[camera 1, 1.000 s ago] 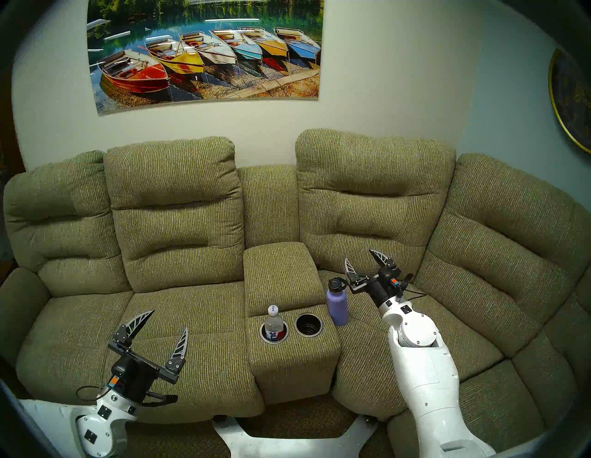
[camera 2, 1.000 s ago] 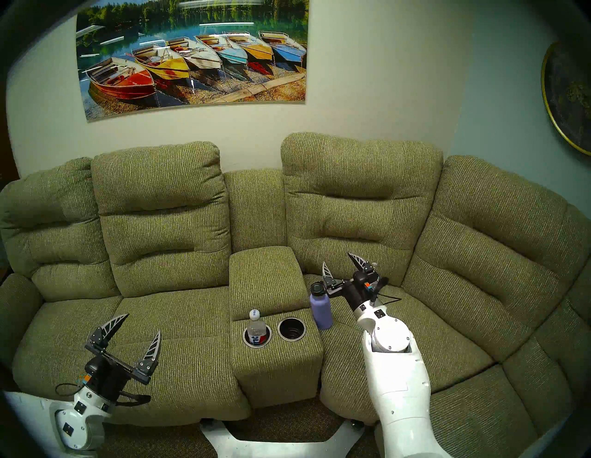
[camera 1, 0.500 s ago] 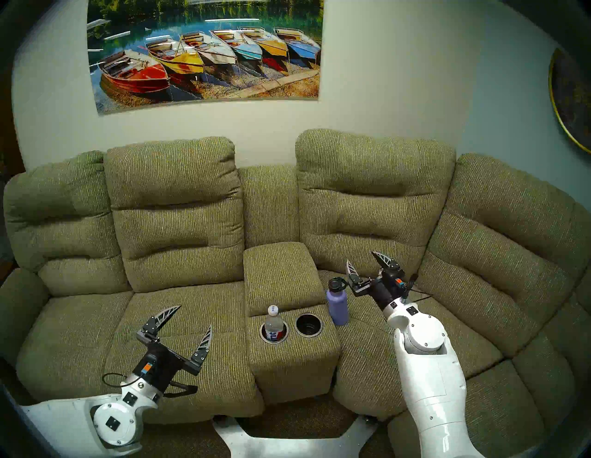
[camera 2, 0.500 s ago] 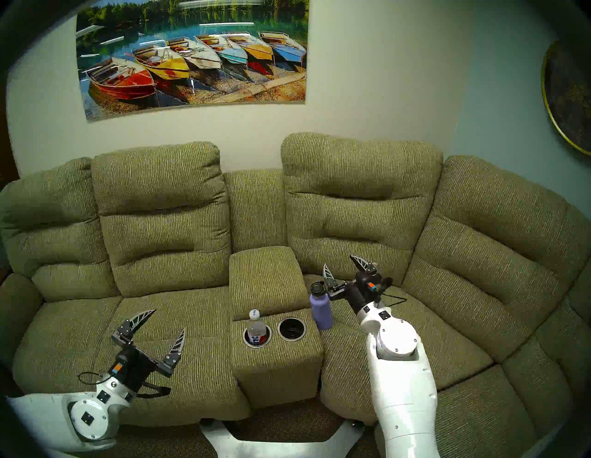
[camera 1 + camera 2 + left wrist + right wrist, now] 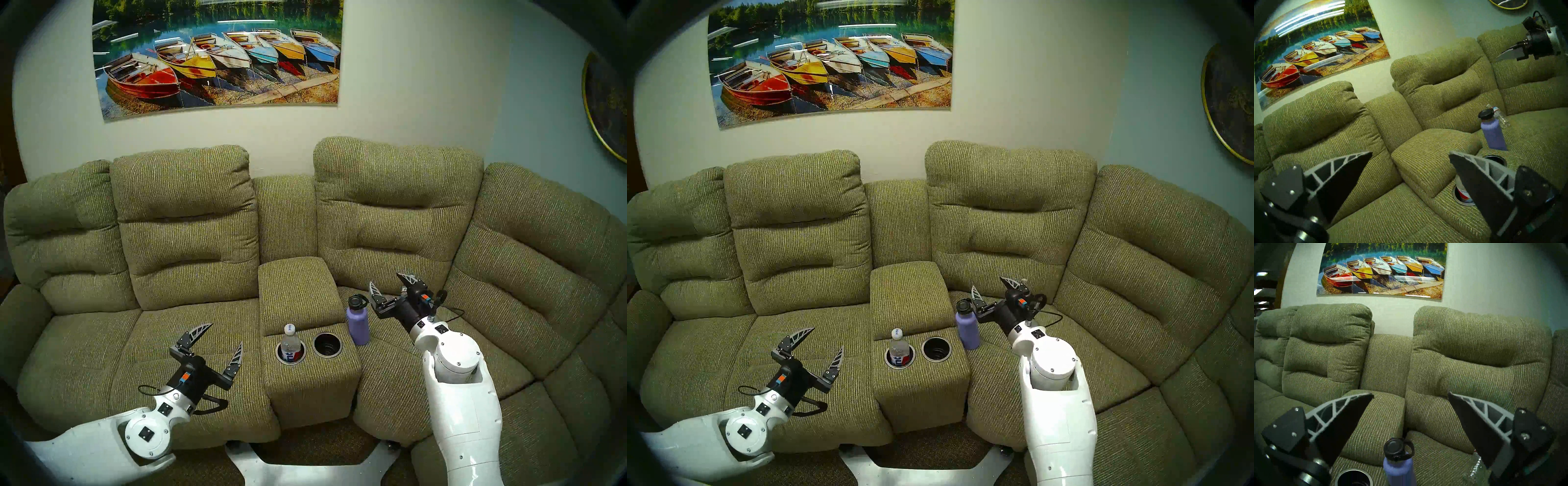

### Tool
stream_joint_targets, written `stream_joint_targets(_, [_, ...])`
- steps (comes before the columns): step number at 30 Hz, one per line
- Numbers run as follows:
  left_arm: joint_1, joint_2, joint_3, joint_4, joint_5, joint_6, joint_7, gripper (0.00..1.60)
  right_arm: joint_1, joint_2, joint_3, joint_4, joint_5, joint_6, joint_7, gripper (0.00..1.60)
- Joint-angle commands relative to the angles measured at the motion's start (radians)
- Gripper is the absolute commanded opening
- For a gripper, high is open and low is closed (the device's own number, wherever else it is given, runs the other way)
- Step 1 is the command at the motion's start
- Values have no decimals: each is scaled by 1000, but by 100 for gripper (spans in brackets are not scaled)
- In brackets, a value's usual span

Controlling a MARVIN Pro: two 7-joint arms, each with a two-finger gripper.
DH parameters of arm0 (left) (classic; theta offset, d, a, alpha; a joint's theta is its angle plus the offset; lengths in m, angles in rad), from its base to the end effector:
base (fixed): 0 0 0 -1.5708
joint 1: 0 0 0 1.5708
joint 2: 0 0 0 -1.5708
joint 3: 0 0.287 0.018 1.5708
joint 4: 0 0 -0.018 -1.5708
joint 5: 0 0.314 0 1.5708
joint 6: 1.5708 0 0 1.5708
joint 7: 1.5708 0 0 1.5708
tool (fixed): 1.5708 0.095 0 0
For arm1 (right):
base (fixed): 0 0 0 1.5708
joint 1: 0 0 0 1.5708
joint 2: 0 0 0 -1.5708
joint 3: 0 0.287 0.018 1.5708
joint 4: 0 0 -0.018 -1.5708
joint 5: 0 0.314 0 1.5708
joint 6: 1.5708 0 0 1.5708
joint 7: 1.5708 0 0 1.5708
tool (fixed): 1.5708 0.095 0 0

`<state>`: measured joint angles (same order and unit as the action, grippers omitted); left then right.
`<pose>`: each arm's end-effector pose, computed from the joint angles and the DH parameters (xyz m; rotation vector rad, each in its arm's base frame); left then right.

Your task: Take bottles out of cup holder

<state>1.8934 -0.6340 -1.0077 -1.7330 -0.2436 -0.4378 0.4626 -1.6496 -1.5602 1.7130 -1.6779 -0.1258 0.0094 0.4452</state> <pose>0.2633 0.0726 -0.3705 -2.1116 0.7267 -2.1353 0.3971 -0.0220 -0.3000 -2.1417 -0.4802 -2.0938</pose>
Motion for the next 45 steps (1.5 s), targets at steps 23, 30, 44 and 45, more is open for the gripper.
stream_joint_targets(23, [-357, -349, 82, 487, -78, -133, -315, 160, -9, -16, -8, -83, -20, 87, -13, 160])
stream_joint_targets(30, [-385, -378, 80, 555, -91, -188, -363, 160, -11, -16, -9, -87, -19, 89, -13, 160])
stream_joint_targets(44, [-401, -387, 90, 584, -127, -237, -448, 160, -12, -16, -8, -89, -19, 90, -12, 160])
stream_joint_targets(45, [-408, -392, 93, 590, -128, -233, -456, 160, -12, -16, -8, -89, -19, 90, -12, 160])
